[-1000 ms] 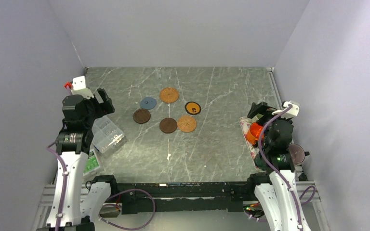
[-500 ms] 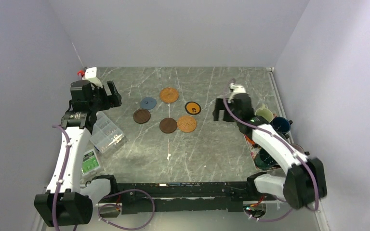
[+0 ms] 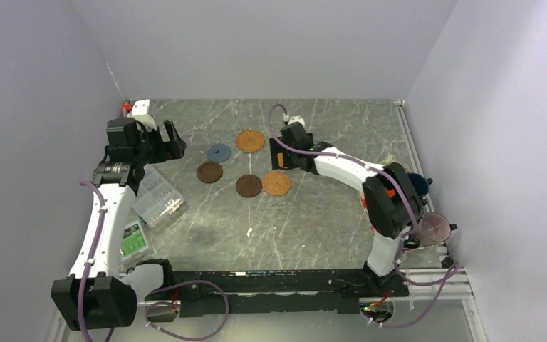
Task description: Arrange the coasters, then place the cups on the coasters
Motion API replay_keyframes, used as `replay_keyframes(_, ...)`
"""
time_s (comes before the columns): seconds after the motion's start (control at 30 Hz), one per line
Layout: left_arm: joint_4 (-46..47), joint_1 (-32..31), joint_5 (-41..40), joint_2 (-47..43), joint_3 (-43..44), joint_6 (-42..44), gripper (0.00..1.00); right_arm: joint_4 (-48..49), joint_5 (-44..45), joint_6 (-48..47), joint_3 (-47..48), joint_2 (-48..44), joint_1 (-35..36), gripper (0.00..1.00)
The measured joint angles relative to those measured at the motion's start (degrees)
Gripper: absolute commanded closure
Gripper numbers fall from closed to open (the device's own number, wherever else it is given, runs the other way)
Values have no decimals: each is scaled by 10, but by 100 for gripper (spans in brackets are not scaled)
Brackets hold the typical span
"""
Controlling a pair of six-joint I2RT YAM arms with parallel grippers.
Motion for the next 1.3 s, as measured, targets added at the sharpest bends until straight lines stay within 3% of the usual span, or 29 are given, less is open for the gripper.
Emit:
replay_keyframes(0.4,0,-17,9,10,0,0,6,-38,36,48,43,102,16,0)
replay_keyframes(1.3,-1,-23,13,19,0,0,6,-39,53,85,116,163,-5,0)
